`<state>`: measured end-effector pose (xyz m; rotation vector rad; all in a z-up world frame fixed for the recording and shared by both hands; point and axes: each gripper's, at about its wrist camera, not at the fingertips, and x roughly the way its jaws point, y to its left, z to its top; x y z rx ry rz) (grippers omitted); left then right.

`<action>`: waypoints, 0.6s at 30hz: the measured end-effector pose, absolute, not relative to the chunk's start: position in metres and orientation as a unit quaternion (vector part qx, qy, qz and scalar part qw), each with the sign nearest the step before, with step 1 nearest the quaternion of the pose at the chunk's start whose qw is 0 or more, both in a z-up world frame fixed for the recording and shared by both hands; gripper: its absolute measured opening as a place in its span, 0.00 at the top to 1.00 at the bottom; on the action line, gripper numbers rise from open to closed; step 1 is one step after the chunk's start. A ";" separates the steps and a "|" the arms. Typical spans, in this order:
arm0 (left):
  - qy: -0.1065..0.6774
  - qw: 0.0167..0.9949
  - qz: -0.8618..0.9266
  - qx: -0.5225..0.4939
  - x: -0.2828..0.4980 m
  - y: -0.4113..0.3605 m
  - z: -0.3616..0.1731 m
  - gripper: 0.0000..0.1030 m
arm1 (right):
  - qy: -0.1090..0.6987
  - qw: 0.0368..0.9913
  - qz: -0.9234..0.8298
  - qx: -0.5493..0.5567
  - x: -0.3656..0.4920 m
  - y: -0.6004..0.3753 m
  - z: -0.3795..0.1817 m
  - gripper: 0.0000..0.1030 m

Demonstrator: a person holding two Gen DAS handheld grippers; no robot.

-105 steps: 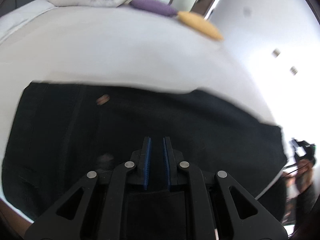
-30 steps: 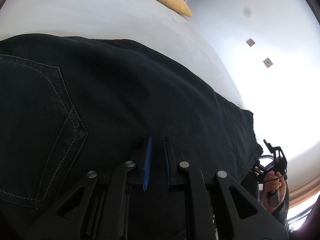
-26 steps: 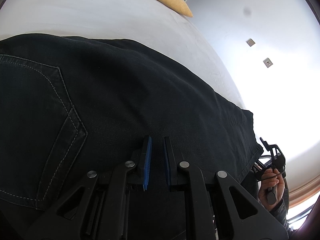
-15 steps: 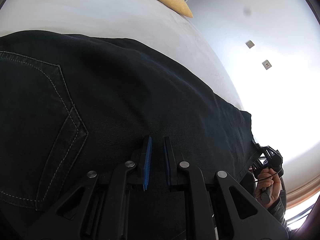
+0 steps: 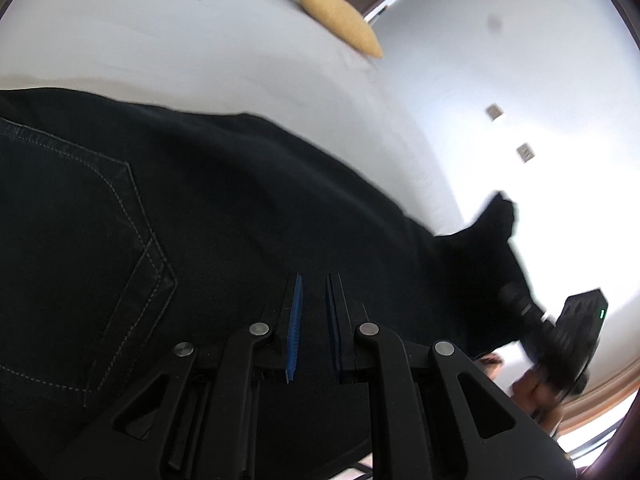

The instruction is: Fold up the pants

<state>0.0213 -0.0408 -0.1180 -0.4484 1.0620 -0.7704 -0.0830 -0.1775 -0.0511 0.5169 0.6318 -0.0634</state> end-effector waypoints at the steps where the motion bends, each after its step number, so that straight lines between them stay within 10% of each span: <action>1: 0.489 0.764 -0.358 -0.222 0.021 -0.038 -0.117 0.89 | 0.324 0.920 -0.022 0.219 -0.075 -0.157 -0.055 0.90; 8: 0.522 0.704 -0.369 -0.309 0.023 -0.035 -0.135 0.75 | 0.403 0.911 -0.031 0.080 -0.042 -0.099 -0.102 0.90; 10: 0.520 0.694 -0.370 -0.333 0.023 -0.036 -0.136 0.33 | 0.395 0.917 -0.036 0.045 -0.045 -0.089 -0.095 0.90; 18: 0.522 0.655 -0.406 -0.365 0.020 -0.046 -0.120 0.23 | 0.371 0.925 -0.045 -0.071 -0.054 -0.047 -0.085 0.90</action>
